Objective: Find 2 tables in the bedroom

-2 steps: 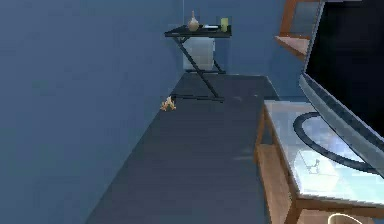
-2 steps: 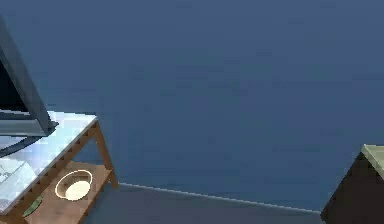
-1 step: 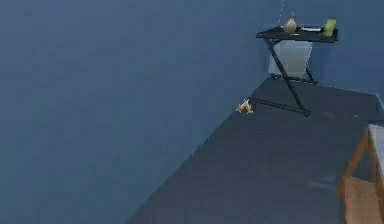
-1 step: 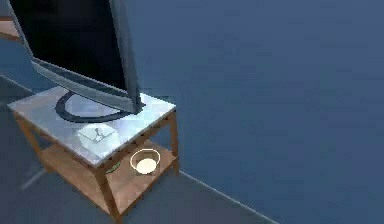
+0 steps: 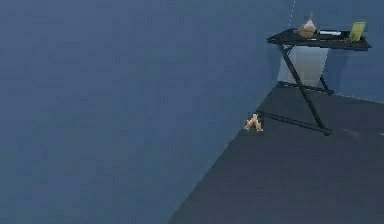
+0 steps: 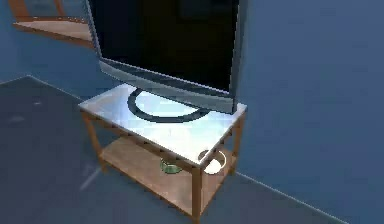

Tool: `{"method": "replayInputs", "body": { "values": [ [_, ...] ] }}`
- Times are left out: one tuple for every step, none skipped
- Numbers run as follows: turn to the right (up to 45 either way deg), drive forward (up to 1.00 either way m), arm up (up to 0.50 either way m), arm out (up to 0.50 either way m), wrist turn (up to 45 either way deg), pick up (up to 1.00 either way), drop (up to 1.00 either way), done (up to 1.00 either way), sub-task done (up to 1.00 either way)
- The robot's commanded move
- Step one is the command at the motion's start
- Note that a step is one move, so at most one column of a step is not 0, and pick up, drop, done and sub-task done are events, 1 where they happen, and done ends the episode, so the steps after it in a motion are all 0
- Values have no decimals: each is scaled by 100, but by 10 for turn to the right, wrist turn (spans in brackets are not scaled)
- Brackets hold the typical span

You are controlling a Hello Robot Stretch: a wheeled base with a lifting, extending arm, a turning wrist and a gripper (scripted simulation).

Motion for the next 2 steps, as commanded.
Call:
{"method": "replayInputs", "body": {
  "values": [
    [300,0,0,0,0,0,0,0,0],
    [0,100,0,0,0,0,0,0,0]
  ]
}}
